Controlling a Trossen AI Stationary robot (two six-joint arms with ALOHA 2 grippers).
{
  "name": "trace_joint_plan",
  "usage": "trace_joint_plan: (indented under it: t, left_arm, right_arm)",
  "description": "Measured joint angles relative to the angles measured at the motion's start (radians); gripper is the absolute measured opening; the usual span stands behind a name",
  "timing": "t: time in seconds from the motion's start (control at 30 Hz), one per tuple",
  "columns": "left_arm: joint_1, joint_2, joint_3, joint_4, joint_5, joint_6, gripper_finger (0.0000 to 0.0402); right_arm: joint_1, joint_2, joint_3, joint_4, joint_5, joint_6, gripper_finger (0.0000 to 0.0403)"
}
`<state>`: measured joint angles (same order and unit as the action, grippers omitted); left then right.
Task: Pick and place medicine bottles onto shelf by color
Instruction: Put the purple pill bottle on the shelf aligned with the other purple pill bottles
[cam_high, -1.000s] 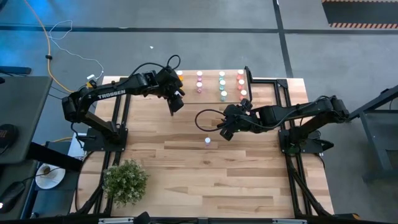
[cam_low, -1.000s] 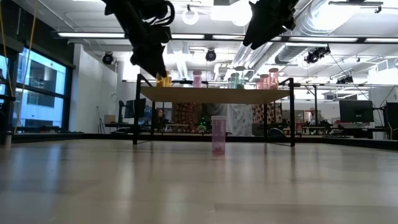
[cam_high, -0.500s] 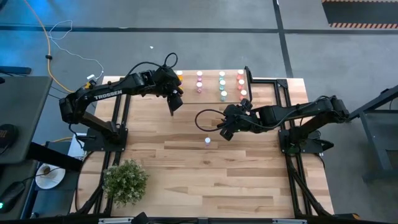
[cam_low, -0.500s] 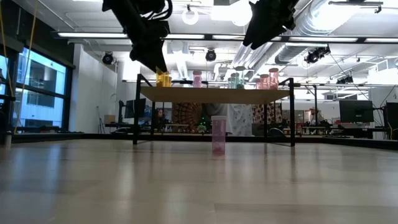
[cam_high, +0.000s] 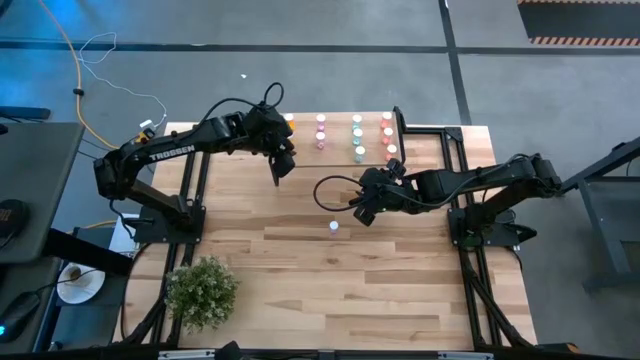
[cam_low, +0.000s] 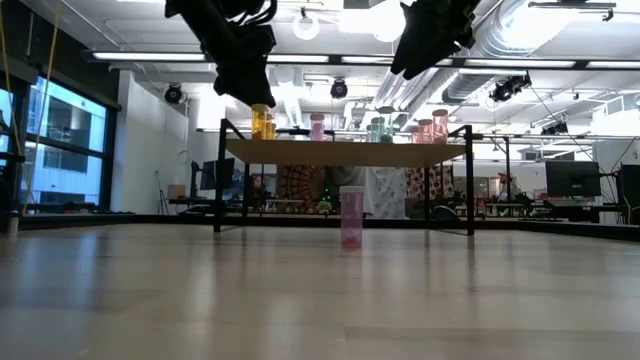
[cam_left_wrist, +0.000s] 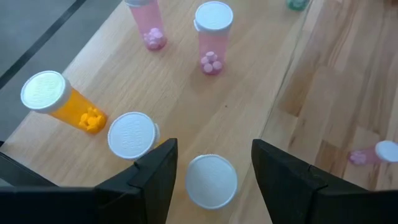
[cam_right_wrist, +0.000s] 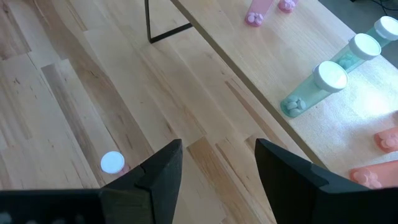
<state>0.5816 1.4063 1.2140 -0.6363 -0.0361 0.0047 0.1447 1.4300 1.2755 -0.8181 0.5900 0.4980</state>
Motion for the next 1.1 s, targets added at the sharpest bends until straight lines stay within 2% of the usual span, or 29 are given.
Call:
trace_joint_plan:
  t: [0.23, 0.63, 0.93, 1.1]
  left_arm:
    - [0.000, 0.001, 0.014, -0.005, -0.002, 0.014, 0.0197]
    - [-0.005, -0.008, 0.189, -0.153, -0.001, 0.036, 0.0197]
    - [-0.079, -0.128, 0.186, -0.198, -0.001, 0.070, 0.0197]
    - [-0.150, -0.234, 0.064, -0.140, -0.001, 0.046, 0.0197]
  right_arm:
    - [0.000, 0.000, 0.000, 0.000, 0.000, 0.000, 0.0195]
    - [0.000, 0.000, 0.000, -0.003, -0.006, 0.020, 0.0195]
    - [0.026, -0.001, -0.054, -0.001, -0.045, 0.088, 0.0195]
    - [0.070, -0.001, -0.090, 0.000, -0.032, 0.173, 0.0195]
